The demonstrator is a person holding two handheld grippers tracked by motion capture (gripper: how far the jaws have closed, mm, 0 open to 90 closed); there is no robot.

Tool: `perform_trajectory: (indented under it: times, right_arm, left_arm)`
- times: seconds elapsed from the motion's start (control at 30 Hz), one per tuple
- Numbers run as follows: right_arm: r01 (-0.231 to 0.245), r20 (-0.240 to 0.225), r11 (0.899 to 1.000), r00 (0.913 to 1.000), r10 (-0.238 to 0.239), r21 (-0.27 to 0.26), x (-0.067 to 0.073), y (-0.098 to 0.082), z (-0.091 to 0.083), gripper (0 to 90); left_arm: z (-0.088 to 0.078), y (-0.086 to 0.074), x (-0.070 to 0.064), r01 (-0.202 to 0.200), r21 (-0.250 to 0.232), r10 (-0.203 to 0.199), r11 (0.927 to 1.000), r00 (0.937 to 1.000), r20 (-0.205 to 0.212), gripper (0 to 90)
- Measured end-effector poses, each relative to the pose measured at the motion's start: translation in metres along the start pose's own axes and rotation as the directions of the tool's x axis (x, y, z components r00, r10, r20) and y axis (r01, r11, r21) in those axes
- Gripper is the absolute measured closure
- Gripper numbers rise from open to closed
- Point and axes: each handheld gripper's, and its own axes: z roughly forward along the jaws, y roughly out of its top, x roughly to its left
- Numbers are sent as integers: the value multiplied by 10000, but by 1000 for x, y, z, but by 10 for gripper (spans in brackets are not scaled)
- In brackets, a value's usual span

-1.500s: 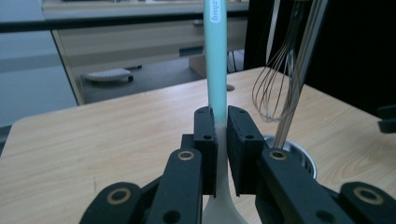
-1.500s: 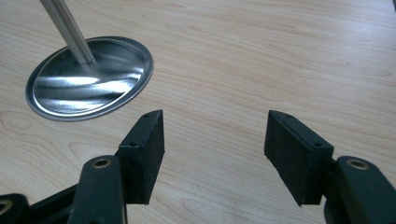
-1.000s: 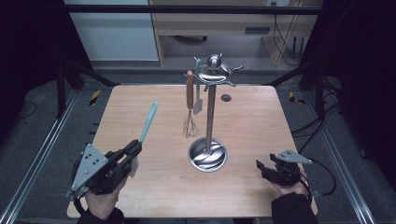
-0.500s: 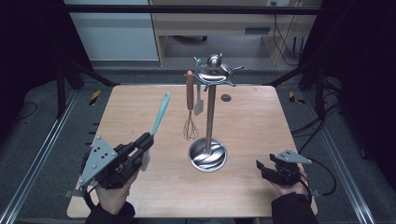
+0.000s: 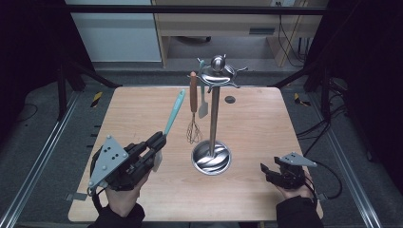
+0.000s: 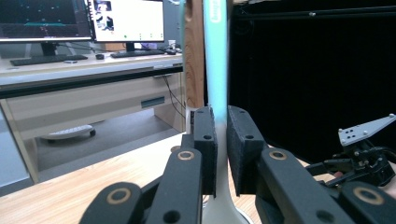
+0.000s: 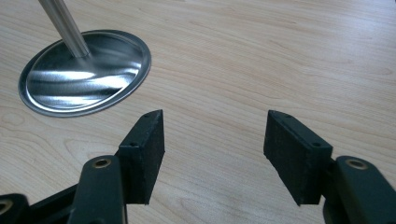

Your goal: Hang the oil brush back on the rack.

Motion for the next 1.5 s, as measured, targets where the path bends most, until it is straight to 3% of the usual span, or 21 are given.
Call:
perform_trajectory:
  times: [0.43,0.97,1.5]
  right_arm:
    - [0,-20,10000,10000,0,-7,0,0,0,383]
    - [29,-53,10000,10000,-29,-17,0,0,0,383]
    - [0,-66,10000,10000,0,-17,0,0,0,383]
  left_arm:
    - [12,8,-14,-248,28,247,9997,9994,254,822]
    - [23,11,-22,-395,182,387,9991,9984,418,822]
    - [34,10,-25,-548,477,537,9974,9983,241,822]
